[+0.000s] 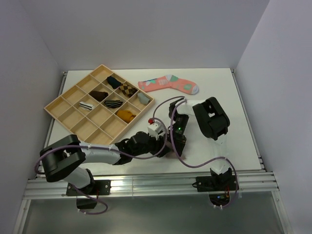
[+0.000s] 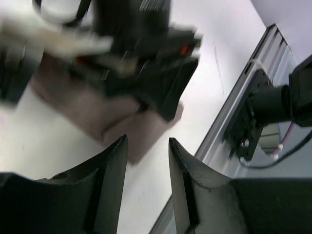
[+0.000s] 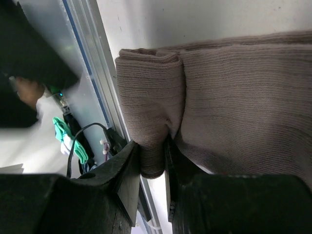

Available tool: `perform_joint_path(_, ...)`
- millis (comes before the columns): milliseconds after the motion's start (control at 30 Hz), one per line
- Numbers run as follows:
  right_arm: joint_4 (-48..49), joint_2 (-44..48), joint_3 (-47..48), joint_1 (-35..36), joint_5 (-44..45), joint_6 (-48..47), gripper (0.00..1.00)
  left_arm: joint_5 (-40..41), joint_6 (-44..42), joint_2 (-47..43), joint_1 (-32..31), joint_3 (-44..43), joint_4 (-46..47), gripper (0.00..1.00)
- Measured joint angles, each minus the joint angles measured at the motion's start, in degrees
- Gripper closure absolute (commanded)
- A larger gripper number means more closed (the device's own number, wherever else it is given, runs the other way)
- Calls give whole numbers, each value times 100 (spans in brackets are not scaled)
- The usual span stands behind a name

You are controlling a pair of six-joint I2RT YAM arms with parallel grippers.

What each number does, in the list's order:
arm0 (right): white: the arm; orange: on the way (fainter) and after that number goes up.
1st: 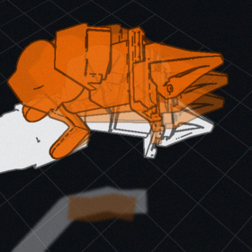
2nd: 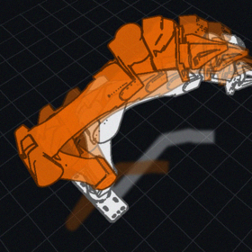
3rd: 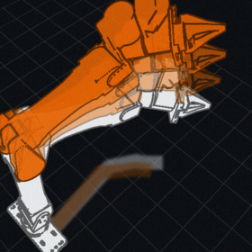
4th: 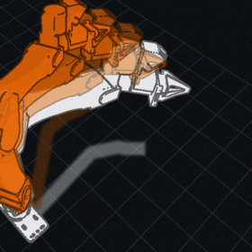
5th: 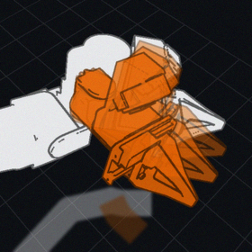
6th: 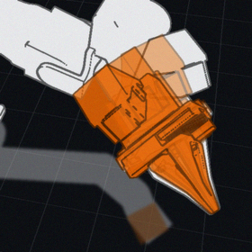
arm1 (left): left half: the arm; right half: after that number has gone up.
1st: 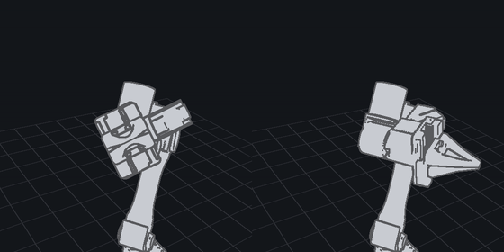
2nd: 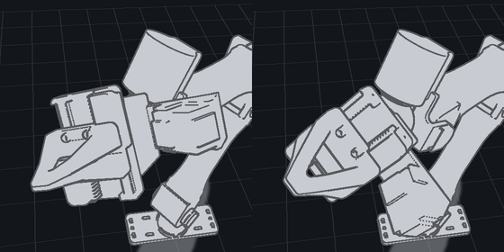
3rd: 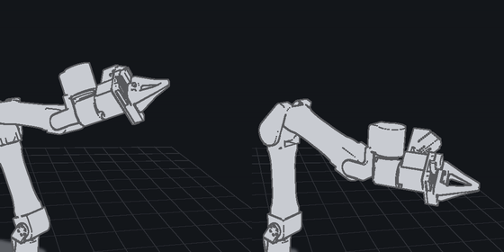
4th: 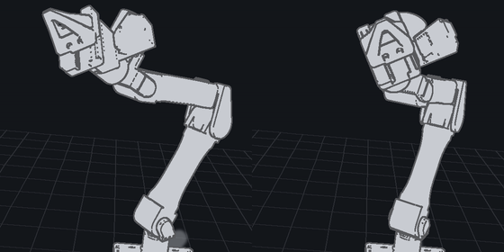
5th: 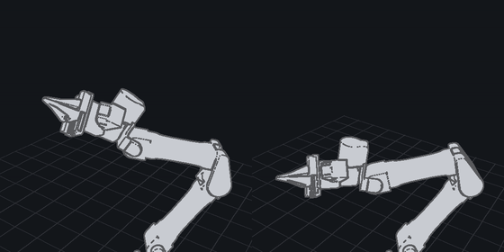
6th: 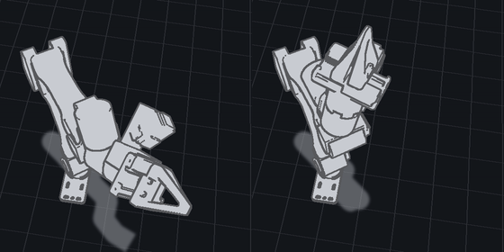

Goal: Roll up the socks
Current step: Roll the sock at the center of the board.

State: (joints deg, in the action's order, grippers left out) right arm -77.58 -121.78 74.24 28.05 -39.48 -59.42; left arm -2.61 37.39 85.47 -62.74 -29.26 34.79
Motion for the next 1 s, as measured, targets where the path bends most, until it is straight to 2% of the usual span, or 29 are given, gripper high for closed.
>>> perform_joint_path(233,-74,-101,74,-33,-22,24,86,101,-872,601,-48,-903,-697,56)
perform_joint_path(433,-122,-149,120,-35,-22,42,86,72,-1180,1010,-72,-990,-975,55)
perform_joint_path(1000,-177,-236,164,-57,4,111,87,-225,-1429,1228,-72,-1202,-850,53)
